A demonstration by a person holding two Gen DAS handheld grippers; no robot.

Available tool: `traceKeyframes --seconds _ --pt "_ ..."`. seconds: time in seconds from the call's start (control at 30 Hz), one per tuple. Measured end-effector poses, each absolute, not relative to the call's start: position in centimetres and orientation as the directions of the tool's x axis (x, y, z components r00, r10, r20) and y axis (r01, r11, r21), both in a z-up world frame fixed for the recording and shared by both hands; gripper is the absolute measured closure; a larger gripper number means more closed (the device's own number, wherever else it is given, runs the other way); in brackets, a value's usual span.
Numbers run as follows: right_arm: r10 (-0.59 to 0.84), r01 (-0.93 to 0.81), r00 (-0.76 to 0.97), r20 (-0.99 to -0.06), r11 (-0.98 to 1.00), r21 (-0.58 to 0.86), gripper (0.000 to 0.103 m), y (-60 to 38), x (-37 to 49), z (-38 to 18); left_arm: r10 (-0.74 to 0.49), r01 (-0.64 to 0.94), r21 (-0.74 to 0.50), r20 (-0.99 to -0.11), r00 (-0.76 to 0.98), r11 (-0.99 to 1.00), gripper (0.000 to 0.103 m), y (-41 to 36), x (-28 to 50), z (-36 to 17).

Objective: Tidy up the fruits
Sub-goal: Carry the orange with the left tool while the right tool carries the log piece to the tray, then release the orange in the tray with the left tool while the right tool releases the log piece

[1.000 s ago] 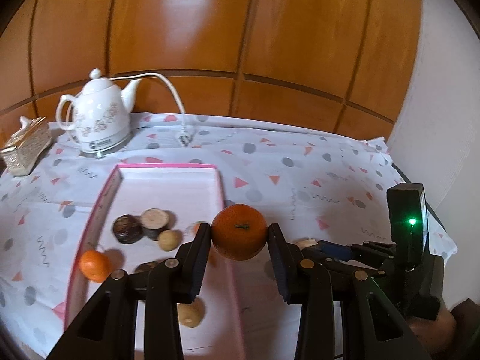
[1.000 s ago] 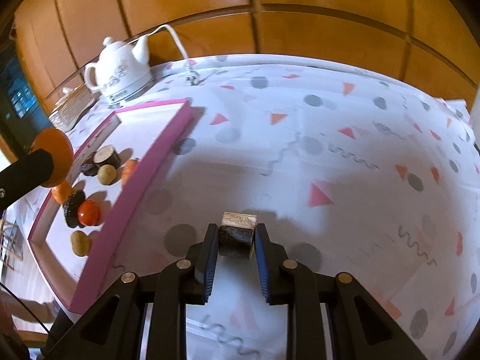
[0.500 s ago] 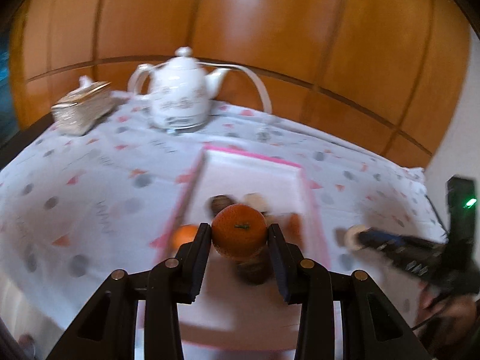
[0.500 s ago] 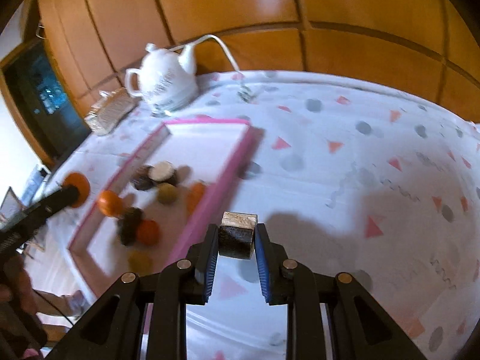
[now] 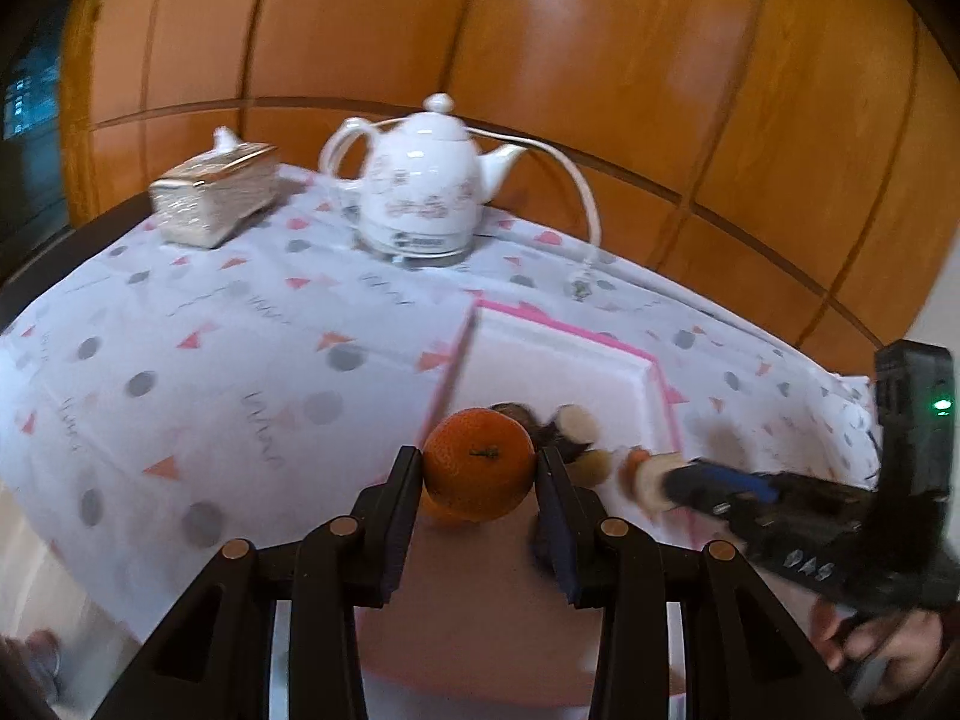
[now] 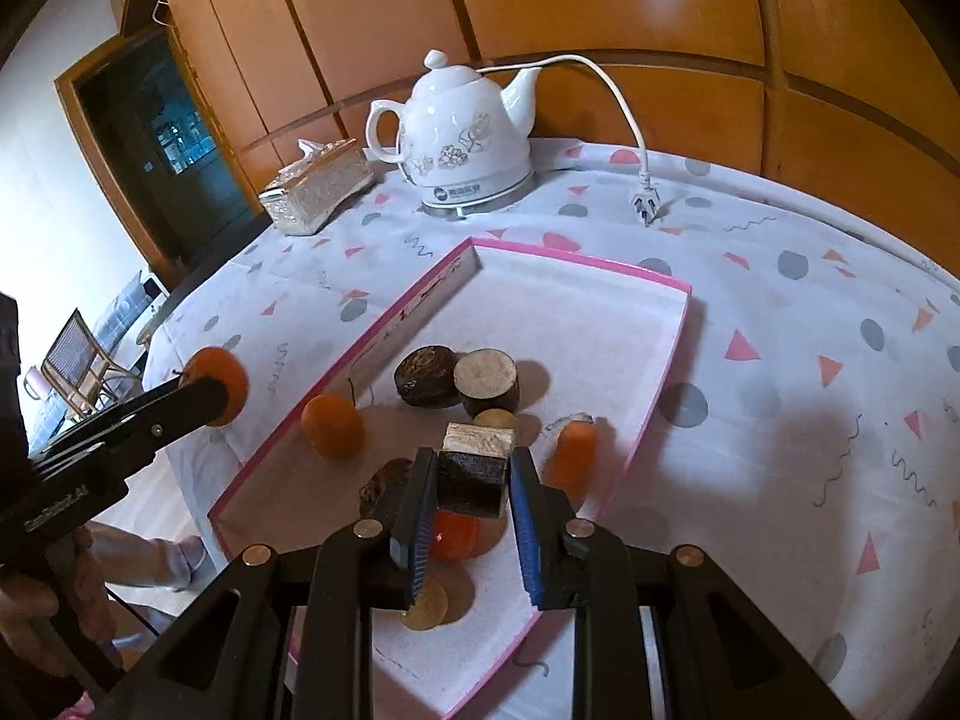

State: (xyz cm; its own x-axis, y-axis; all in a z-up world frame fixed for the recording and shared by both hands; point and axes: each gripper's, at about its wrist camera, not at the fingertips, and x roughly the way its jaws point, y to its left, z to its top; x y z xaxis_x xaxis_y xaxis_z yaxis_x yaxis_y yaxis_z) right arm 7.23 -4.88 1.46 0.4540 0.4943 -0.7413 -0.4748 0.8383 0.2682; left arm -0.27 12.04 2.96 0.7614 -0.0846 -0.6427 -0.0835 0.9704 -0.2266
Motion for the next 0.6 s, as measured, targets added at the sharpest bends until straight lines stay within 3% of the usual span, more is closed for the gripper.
traceKeyframes --seconds 0.43,0.6 --pt "0.468 -0.452 0.459 -0.755 0.855 0.254 0.078 -5.4 7.7 0.4 -0.122 -0.007 -0.173 -0.727 0.676 0.985 0.064 8.2 5.4 -1.0" --pt "0.434 -0.481 0.475 -0.766 0.857 0.188 0.079 -5.6 5.8 0.5 -0.119 -0.009 -0.167 -0.737 0.665 0.986 0.063 8.5 6.4 -1.6"
